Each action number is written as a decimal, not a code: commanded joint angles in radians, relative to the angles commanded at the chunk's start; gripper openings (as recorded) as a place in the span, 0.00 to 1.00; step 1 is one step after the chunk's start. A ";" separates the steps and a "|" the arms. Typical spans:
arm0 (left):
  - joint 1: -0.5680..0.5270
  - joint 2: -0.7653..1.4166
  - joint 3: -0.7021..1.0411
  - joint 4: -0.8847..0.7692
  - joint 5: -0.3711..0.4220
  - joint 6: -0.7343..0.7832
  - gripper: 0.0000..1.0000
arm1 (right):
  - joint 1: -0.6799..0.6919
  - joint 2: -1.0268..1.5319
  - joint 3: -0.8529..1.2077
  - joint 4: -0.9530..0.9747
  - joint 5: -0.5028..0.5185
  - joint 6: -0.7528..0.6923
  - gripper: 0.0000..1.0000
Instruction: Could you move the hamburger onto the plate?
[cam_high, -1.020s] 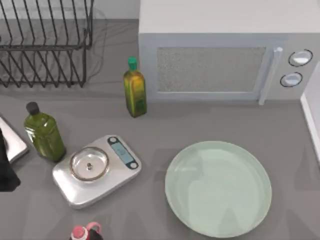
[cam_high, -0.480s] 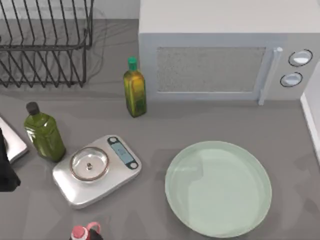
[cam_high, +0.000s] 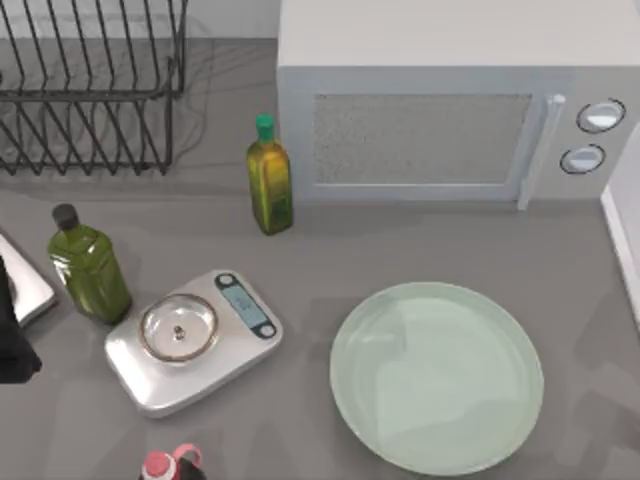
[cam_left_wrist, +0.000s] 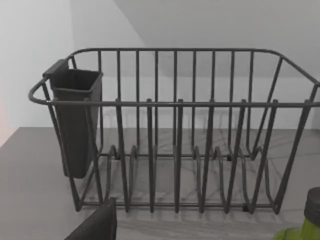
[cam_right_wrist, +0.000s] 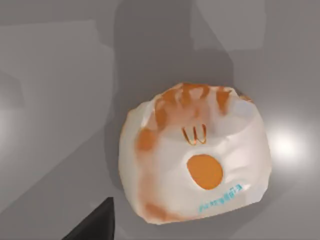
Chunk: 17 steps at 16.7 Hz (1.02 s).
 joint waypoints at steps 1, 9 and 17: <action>0.000 0.000 0.000 0.000 0.000 0.000 1.00 | 0.001 0.051 0.030 -0.036 0.000 -0.038 1.00; 0.000 0.000 0.000 0.000 0.000 0.000 1.00 | 0.004 0.161 0.104 -0.117 0.001 -0.128 1.00; 0.000 0.000 0.000 0.000 0.000 0.000 1.00 | 0.006 0.268 -0.008 0.109 0.001 -0.125 1.00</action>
